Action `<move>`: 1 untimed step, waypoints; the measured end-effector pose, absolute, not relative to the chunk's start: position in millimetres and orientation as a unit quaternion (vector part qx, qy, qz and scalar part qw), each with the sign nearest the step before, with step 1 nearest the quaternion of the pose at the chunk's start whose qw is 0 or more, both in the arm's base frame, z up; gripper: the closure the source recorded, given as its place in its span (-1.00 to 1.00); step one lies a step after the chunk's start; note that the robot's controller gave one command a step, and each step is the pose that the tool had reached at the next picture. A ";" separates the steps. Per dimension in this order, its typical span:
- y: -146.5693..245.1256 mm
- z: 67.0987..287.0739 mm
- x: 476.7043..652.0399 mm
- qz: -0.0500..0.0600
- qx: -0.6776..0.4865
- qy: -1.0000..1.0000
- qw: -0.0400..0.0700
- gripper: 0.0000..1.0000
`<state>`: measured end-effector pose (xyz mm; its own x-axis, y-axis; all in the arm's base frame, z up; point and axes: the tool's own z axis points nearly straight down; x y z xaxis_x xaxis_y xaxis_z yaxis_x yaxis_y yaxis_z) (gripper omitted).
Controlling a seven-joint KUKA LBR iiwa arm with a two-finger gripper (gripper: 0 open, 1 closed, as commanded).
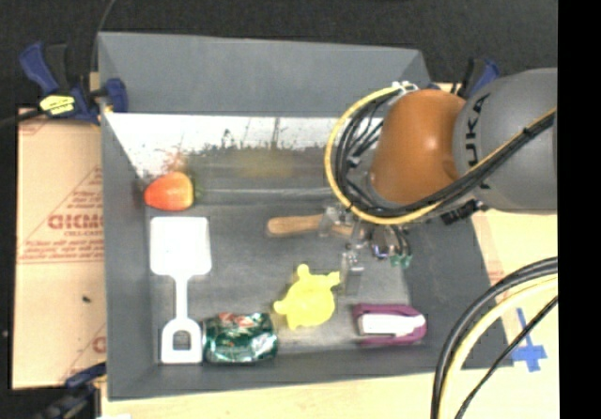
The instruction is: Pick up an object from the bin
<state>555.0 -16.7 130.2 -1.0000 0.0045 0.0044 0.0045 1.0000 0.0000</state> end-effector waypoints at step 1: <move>-16.9 134.4 557.0 0.000 -0.002 -1.000 -0.002 -1.00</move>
Offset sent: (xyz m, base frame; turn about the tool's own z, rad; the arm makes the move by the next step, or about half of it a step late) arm -0.0303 0.0109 -0.0602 -0.3897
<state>557.0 -16.9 134.4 -1.0000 0.0043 -0.0033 0.0043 1.0000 -0.0005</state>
